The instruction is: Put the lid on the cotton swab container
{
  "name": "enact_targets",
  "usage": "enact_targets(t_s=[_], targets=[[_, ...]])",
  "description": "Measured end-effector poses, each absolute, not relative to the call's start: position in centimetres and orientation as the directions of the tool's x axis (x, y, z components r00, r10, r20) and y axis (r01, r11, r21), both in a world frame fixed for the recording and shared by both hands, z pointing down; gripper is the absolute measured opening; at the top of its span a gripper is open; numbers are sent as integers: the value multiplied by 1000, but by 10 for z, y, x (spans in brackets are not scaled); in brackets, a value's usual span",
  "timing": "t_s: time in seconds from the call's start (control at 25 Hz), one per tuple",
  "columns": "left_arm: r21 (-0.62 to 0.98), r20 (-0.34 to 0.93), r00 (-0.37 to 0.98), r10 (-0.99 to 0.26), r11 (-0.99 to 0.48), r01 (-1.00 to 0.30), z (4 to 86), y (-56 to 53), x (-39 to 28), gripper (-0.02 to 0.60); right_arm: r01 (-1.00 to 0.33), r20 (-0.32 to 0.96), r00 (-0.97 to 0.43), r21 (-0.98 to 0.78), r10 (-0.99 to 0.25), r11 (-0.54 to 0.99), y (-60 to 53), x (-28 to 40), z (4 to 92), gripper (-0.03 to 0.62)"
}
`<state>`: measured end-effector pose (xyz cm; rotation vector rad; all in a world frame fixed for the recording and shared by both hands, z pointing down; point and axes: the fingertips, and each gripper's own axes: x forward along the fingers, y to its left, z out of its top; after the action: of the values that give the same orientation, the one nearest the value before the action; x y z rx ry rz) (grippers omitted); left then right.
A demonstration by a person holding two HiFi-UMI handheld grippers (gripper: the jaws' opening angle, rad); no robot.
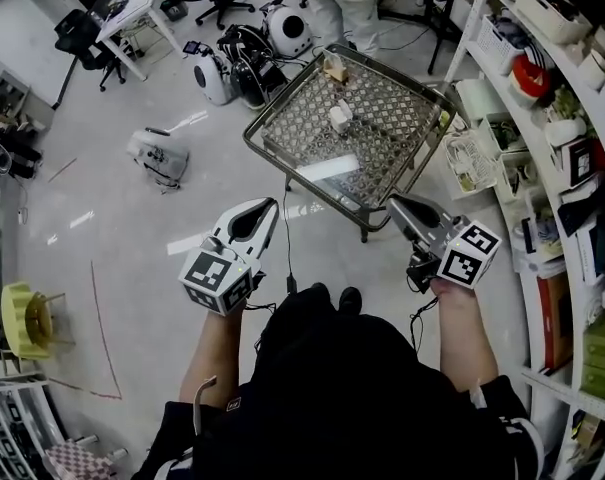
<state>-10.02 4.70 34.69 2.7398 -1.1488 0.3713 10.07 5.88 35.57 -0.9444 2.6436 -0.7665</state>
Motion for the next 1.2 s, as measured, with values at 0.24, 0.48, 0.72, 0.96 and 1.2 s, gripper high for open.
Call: enact_targets(t_s=[0.24,0.48,0.72,0.96,1.2], targets=[[66,256,683,-684,-693,-718,344,18,-98,21,-536,-19,-762,-543,-647,647,38,105,356,11],[74,207,709,-674,-712,-699,340,-25,-92,21,-553,0,-759,-528,-651,645,1,102,352,11],[94,183,710,-680,-707,-701,344,-86,-114,21,-567,22,-754,-525,-657,634,-53,86,351,11],[120,194,713,-674,-705,-699,353,-144,-146,21,-584,51,-739,-546,-671,601,-108,59,356,11],[139,229,749,-621,-741,-657,371,-186,-162,21,-612,55,-701,-558,-711,560,-144,38,356,11]])
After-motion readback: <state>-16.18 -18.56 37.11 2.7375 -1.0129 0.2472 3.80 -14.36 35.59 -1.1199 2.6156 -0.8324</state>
